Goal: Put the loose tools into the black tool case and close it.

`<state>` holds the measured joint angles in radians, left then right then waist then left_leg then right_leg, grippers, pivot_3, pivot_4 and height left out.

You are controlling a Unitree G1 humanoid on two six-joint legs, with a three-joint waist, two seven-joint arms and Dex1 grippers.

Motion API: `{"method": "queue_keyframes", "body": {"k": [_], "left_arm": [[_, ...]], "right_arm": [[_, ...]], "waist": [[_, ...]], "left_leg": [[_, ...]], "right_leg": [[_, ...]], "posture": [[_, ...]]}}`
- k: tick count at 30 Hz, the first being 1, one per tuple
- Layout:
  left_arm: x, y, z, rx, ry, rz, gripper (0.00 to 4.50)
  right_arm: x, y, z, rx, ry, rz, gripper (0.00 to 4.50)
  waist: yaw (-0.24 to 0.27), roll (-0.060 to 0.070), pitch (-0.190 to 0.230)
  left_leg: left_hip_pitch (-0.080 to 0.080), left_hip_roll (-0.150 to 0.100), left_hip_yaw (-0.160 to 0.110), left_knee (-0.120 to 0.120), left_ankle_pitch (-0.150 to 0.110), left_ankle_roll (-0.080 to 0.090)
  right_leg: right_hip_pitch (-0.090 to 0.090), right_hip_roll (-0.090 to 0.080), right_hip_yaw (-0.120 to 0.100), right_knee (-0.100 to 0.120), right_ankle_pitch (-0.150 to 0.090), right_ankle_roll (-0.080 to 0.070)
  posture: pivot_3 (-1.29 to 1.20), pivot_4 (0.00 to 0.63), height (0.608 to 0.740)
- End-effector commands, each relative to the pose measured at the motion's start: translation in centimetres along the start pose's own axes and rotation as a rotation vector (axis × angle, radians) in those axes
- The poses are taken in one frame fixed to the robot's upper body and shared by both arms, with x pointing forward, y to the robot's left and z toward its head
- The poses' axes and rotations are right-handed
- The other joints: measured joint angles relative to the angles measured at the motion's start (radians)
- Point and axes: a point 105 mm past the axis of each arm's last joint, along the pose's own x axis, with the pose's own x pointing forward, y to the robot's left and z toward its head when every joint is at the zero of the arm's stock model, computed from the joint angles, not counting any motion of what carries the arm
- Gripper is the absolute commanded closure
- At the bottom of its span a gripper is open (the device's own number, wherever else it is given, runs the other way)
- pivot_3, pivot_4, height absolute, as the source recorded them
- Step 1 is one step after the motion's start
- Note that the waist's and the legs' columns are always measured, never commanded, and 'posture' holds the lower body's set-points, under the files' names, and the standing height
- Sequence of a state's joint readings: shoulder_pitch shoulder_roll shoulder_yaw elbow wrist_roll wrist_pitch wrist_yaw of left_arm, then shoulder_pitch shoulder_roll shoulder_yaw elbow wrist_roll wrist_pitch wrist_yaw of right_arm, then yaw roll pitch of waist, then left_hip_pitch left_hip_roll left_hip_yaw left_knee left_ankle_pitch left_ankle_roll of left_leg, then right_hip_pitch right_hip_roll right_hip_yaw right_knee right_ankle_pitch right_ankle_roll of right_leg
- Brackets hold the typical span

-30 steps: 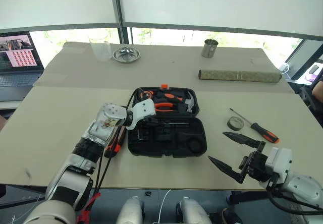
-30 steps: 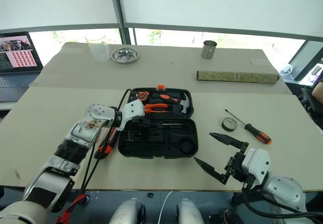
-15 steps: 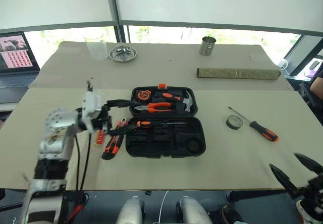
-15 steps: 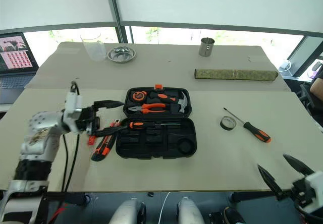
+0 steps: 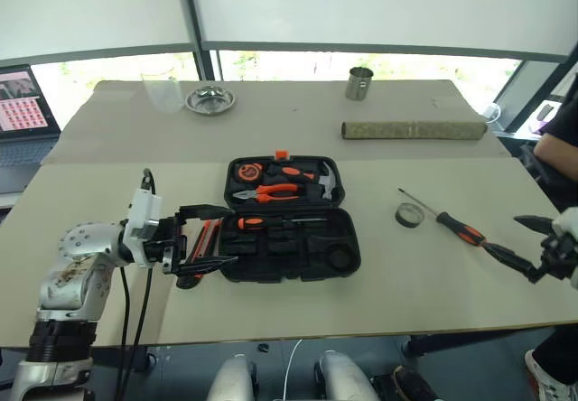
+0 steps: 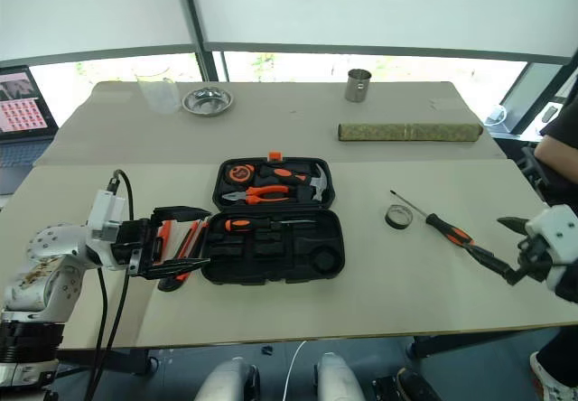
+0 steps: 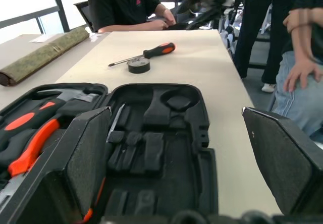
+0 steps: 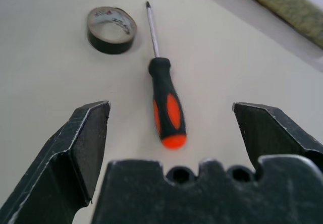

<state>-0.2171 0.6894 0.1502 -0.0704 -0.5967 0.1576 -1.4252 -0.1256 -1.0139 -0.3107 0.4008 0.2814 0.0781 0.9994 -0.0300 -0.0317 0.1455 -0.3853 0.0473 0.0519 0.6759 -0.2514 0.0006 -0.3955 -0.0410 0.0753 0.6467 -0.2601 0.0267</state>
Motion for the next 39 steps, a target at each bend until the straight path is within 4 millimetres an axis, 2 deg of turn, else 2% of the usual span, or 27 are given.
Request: {"method": "queue_keyframes", "body": {"k": [1, 4, 5, 7, 9, 12, 15, 16, 18, 20, 23, 24, 27, 29, 31, 34, 36, 39], "left_arm": [[0.6, -0.5, 1.0, 0.031, -0.022, -0.014, 0.03], [0.7, -0.8, 1.0, 0.032, -0.019, -0.014, 0.03], [0.7, -0.9, 1.0, 0.033, -0.018, -0.014, 0.01], [0.7, -1.1, 1.0, 0.031, -0.016, -0.013, 0.00], [0.6, -1.1, 1.0, 0.034, -0.009, -0.011, 0.00], [0.4, -0.8, 1.3, 0.049, -0.007, 0.011, 0.00], [0.1, -0.8, 1.4, 0.050, -0.017, 0.033, 0.00], [0.0, -0.8, 1.4, 0.048, -0.021, 0.040, 0.00], [-0.3, -0.9, 1.5, 0.043, -0.029, 0.065, 0.00], [-0.6, -0.9, 1.5, 0.034, -0.039, 0.100, 0.00], [-1.5, -0.8, 1.5, 0.030, -0.038, 0.167, 0.00], [-1.8, -0.9, 1.5, 0.029, -0.034, 0.182, 0.00], [-3.6, -1.3, 0.5, 0.013, 0.016, 0.243, 0.00], [-4.6, -1.7, -0.1, -0.002, 0.041, 0.270, 0.00], [-5.3, -2.3, -0.8, -0.027, 0.070, 0.272, 0.00], [-5.6, -2.9, -1.4, -0.044, 0.093, 0.266, 0.00], [-5.5, -2.9, -1.5, -0.045, 0.089, 0.274, 0.00], [-4.9, -3.0, -1.3, -0.043, 0.075, 0.274, 0.00]], "right_arm": [[1.8, -0.7, -1.4, 0.022, 0.151, 0.074, 0.00], [2.9, -1.2, -1.9, 0.037, 0.197, 0.091, 0.00], [3.4, -1.3, -1.8, 0.043, 0.185, 0.091, 0.24], [4.0, -1.4, -1.6, 0.046, 0.167, 0.098, 0.74], [4.5, -1.3, -1.6, 0.051, 0.159, 0.108, 1.47], [4.9, -1.8, -0.2, 0.052, 0.065, 0.092, 2.40], [4.0, -2.8, 1.4, 0.021, -0.027, 0.062, 3.48], [3.7, -3.2, 1.8, 0.001, -0.044, 0.048, 3.56], [3.2, -3.7, 3.9, -0.095, -0.121, 0.037, 3.55], [3.2, -3.3, 7.1, -0.149, -0.227, 0.091, 3.55], [4.2, 0.9, 11.4, -0.243, -0.315, 0.351, 3.55], [4.5, 2.1, 12.2, -0.258, -0.322, 0.414, 3.55], [6.6, 7.7, 15.7, -0.344, -0.322, 0.614, 3.55], [7.8, 10.6, 17.3, -0.378, -0.304, 0.682, 3.55], [8.8, 13.6, 18.0, -0.412, -0.267, 0.748, 3.55], [9.7, 16.1, 18.1, -0.443, -0.220, 0.794, 3.55], [10.8, 17.4, 17.6, -0.472, -0.172, 0.800, 3.55], [11.7, 18.1, 16.9, -0.519, -0.128, 0.797, 3.55]], "waist": [[0.002, 0.000, 0.000], [0.008, 0.000, 0.000], [0.010, 0.000, 0.000], [0.011, 0.000, 0.000], [0.013, 0.001, 0.000], [0.012, 0.001, 0.000], [0.011, 0.001, 0.001], [0.010, 0.001, 0.001], [0.009, 0.002, 0.001], [0.008, 0.003, 0.002], [-0.007, 0.004, 0.002], [-0.013, 0.004, 0.002], [-0.021, 0.004, 0.002], [-0.024, 0.004, 0.003], [-0.019, 0.005, 0.003], [0.003, 0.005, 0.004], [0.021, 0.005, 0.004], [0.033, 0.005, 0.004]], "left_leg": [[-0.001, 0.000, 0.001, 0.000, -0.001, 0.001], [-0.006, -0.001, 0.002, 0.000, -0.001, 0.002], [-0.008, -0.001, 0.002, 0.000, -0.001, 0.002], [-0.008, -0.001, 0.003, 0.000, -0.002, 0.003], [-0.008, -0.002, 0.003, 0.000, -0.002, 0.003], [-0.008, -0.002, 0.003, 0.000, -0.002, 0.003], [-0.008, -0.002, 0.003, 0.001, -0.002, 0.003], [-0.008, -0.001, 0.003, 0.000, -0.002, 0.003], [-0.008, -0.001, 0.003, 0.000, -0.002, 0.003], [-0.008, -0.001, 0.003, 0.000, -0.002, 0.003], [-0.007, 0.000, 0.003, 0.000, -0.002, 0.003], [-0.006, 0.001, 0.002, 0.000, -0.002, 0.003], [-0.005, 0.002, 0.000, -0.001, -0.002, 0.003], [-0.004, 0.003, -0.002, -0.002, -0.002, 0.003], [-0.005, 0.003, -0.004, -0.002, -0.002, 0.003], [-0.008, 0.002, -0.004, -0.001, -0.002, 0.003], [-0.014, 0.001, -0.003, 0.002, -0.002, 0.002], [-0.023, 0.000, -0.002, 0.004, -0.001, 0.001]], "right_leg": [[-0.001, 0.000, 0.001, 0.000, 0.000, 0.000], [-0.007, -0.001, 0.002, 0.000, 0.000, 0.000], [-0.009, -0.002, 0.002, 0.000, 0.000, 0.000], [-0.009, -0.002, 0.002, 0.000, 0.000, 0.000], [-0.009, -0.003, 0.002, 0.000, 0.000, 0.001], [-0.009, -0.003, 0.002, 0.000, 0.000, 0.001], [-0.009, -0.003, 0.002, 0.000, 0.000, 0.001], [-0.009, -0.003, 0.002, 0.000, 0.000, 0.001], [-0.009, -0.003, 0.002, 0.000, 0.000, 0.001], [-0.009, -0.003, 0.002, 0.000, 0.000, 0.001], [-0.009, -0.002, 0.003, 0.001, 0.001, 0.001], [-0.009, -0.002, 0.003, 0.001, 0.001, 0.000], [-0.008, -0.001, 0.003, 0.002, 0.001, 0.000], [-0.010, -0.001, 0.003, 0.003, 0.001, -0.001], [-0.011, -0.002, 0.002, 0.003, 0.001, -0.001], [-0.012, -0.004, -0.001, 0.002, 0.001, -0.001], [-0.016, -0.005, -0.005, 0.002, 0.001, -0.001], [-0.026, -0.006, -0.005, 0.003, 0.003, 0.000]], "posture": [[0.00, 0.150, 0.740], [0.00, 0.150, 0.740], [0.00, 0.150, 0.740], [0.00, 0.150, 0.740], [0.00, 0.150, 0.740], [0.00, 0.150, 0.740], [0.00, 0.150, 0.740], [0.00, 0.150, 0.740], [0.00, 0.150, 0.740], [0.00, 0.150, 0.740], [0.00, 0.150, 0.740], [0.00, 0.150, 0.740], [0.00, 0.150, 0.740], [0.00, 0.150, 0.740], [0.00, 0.150, 0.740], [0.00, 0.150, 0.740], [0.00, 0.150, 0.740], [0.00, 0.150, 0.740]]}}
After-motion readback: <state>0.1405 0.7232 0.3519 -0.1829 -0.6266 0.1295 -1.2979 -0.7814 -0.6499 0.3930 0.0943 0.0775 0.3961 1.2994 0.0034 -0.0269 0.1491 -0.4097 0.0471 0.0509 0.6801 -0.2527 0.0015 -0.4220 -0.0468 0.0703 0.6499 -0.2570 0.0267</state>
